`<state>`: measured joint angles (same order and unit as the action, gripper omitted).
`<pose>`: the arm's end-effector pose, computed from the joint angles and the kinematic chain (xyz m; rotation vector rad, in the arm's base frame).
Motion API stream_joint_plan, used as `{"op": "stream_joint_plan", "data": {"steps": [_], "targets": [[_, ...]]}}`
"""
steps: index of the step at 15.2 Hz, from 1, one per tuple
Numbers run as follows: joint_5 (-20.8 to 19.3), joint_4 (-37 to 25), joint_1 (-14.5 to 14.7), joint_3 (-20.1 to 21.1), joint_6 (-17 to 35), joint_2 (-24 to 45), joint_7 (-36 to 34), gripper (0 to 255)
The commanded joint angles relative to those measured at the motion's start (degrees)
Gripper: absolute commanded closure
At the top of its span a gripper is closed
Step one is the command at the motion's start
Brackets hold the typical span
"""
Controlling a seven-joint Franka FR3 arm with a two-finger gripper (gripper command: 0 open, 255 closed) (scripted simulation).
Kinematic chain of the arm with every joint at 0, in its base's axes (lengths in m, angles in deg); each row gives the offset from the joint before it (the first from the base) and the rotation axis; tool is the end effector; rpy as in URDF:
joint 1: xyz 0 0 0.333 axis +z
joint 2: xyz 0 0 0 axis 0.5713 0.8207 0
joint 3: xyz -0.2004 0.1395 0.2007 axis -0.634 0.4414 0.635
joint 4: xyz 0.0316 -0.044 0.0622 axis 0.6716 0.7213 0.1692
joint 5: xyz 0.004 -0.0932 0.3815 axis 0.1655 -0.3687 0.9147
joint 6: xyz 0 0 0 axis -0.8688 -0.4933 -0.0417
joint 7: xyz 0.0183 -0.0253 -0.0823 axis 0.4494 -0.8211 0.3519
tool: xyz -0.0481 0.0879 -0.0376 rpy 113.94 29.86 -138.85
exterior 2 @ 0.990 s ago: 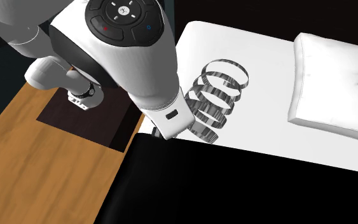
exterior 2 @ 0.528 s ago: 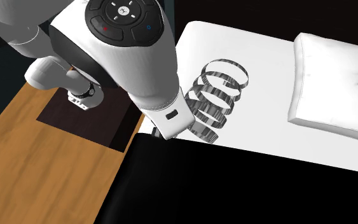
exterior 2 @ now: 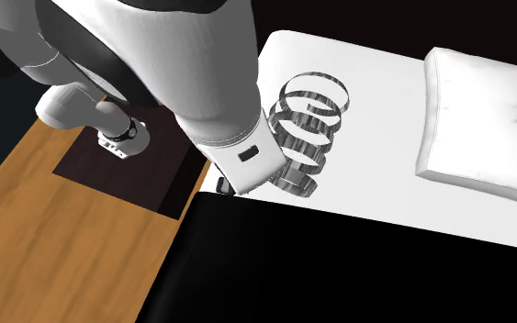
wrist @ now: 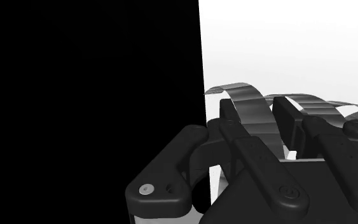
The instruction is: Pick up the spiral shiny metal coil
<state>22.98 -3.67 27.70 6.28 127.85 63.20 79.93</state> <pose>0.5929 -0.1239 0.6630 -3.0980 -0.1835 -0.0612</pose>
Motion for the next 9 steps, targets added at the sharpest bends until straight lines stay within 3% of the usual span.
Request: {"op": "stream_joint_plan", "data": {"steps": [1,7,9], "targets": [[0.1,-3.0,-0.1,0.0,-2.0,0.8,0.0,255],[0.9,-15.2,-0.8,-0.1,-9.5,5.6,-0.2,255],[0.9,-15.6,-0.9,-0.1,-9.7,5.8,-0.2,255]]}}
